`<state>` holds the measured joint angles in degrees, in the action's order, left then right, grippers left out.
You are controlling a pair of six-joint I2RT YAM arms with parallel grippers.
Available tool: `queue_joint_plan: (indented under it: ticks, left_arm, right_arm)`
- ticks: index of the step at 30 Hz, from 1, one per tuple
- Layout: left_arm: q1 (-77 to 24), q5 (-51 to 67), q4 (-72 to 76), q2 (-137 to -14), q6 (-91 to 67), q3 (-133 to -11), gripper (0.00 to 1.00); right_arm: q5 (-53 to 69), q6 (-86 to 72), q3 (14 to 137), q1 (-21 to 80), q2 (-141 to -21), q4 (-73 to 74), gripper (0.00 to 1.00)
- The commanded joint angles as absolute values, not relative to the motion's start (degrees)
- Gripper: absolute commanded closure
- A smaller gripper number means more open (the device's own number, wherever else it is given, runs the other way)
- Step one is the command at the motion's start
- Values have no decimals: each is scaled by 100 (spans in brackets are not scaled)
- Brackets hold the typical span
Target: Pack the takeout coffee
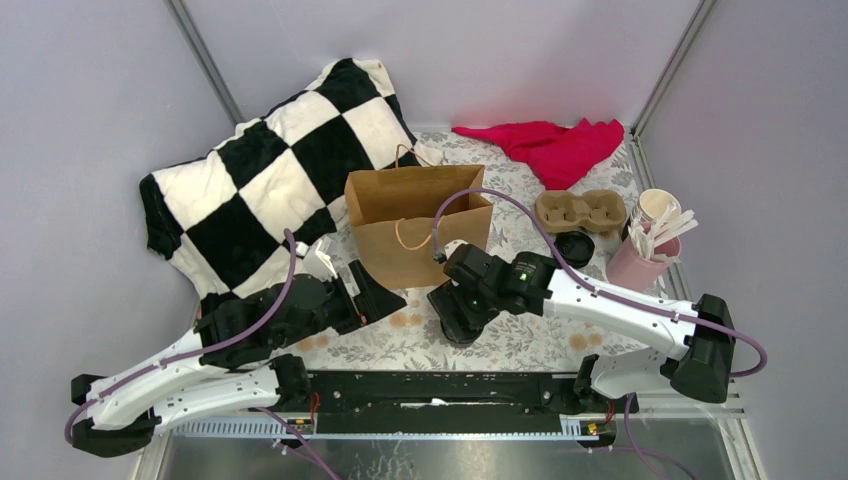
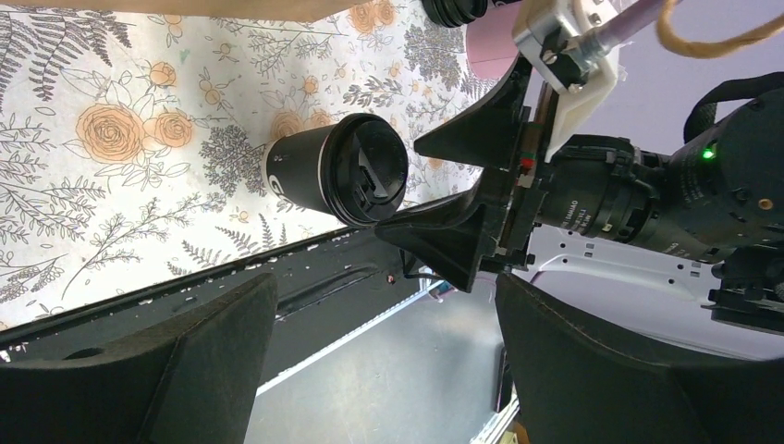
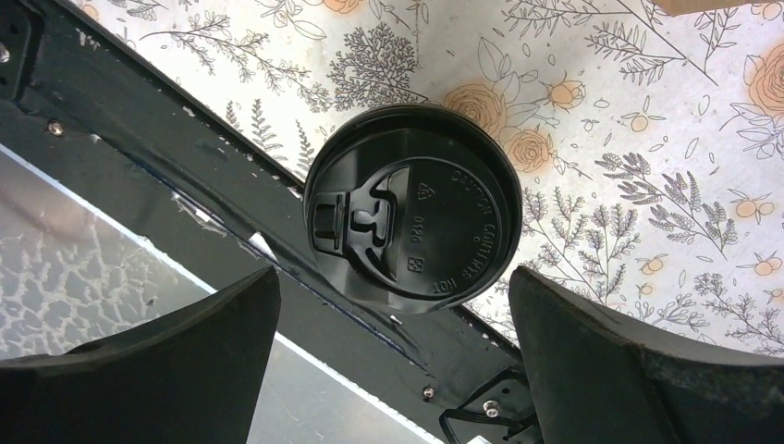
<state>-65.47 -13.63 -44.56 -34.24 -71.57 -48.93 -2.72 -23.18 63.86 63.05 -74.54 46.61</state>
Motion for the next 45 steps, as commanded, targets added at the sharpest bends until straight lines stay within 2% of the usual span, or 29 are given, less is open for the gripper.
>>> queue_joint_plan:
  ticks: [1,22,34,39,45]
  left_arm:
    - [-6565,-1472,-4442,-3458,-7176,-4981,9]
    - [-6565,-1477,-4482,-3390,-7203,-4922,9]
    - [-6565,-1484,-4526,-3331,-7217,-4912,9]
    - [-6565,-1486,-4526,-3314,-7216,-4913,9]
    - [-6565,-1490,-4526,-3305,-7216,-4904,9]
  right_arm:
    - [-550,-2246,6653,6426,-7617,4564,0]
    - [-809,-2128,6776,6496,-8095,4438,1]
    - [-873,-2127,6662,6536,-8147,4504,10]
    - [-1022,-2102,6688,6595,-8191,4611,4]
    - [-1085,-2092,6686,6633,-8209,4632,7]
